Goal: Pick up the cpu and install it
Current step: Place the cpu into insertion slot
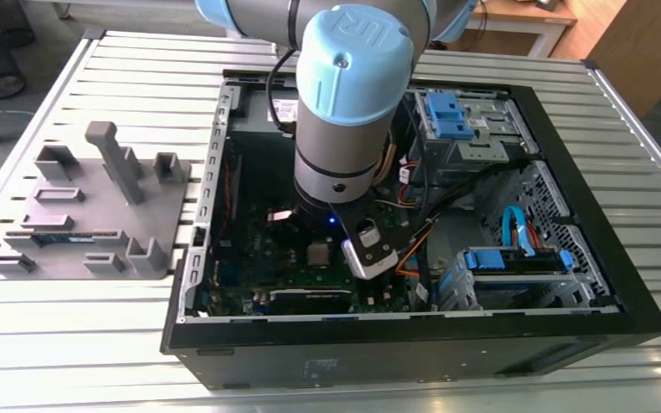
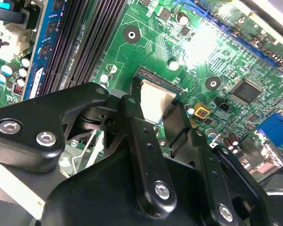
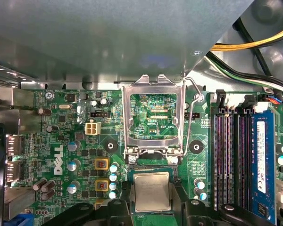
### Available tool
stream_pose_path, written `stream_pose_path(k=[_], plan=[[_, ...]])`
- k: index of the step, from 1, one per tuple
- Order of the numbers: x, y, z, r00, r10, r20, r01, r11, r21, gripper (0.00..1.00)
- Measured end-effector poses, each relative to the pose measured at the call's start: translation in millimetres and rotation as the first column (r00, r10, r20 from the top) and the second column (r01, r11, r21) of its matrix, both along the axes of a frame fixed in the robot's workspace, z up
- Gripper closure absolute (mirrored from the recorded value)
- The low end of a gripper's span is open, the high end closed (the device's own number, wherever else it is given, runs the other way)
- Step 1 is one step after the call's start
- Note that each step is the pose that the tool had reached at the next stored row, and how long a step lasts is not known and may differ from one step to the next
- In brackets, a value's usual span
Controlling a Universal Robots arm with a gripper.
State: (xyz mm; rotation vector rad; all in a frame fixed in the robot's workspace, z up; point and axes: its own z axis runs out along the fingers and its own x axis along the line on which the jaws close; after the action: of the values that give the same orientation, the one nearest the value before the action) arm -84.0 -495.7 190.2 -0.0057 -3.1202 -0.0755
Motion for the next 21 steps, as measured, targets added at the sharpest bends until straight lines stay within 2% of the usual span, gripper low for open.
stream_pose_path(k=[13, 17, 21], plan=[[0.0, 0.0, 0.4, 1.0000, 0.000, -0.0001, 0.000, 1.0000, -0.0001, 0.56], [0.0, 0.0, 3.4, 1.0000, 0.000, -0.0001, 0.000, 1.0000, -0.0003, 0.56], [-0.1, -0.3, 3.7, 1.0000, -0.008, -0.0001, 0.008, 1.0000, -0.0001, 0.56]])
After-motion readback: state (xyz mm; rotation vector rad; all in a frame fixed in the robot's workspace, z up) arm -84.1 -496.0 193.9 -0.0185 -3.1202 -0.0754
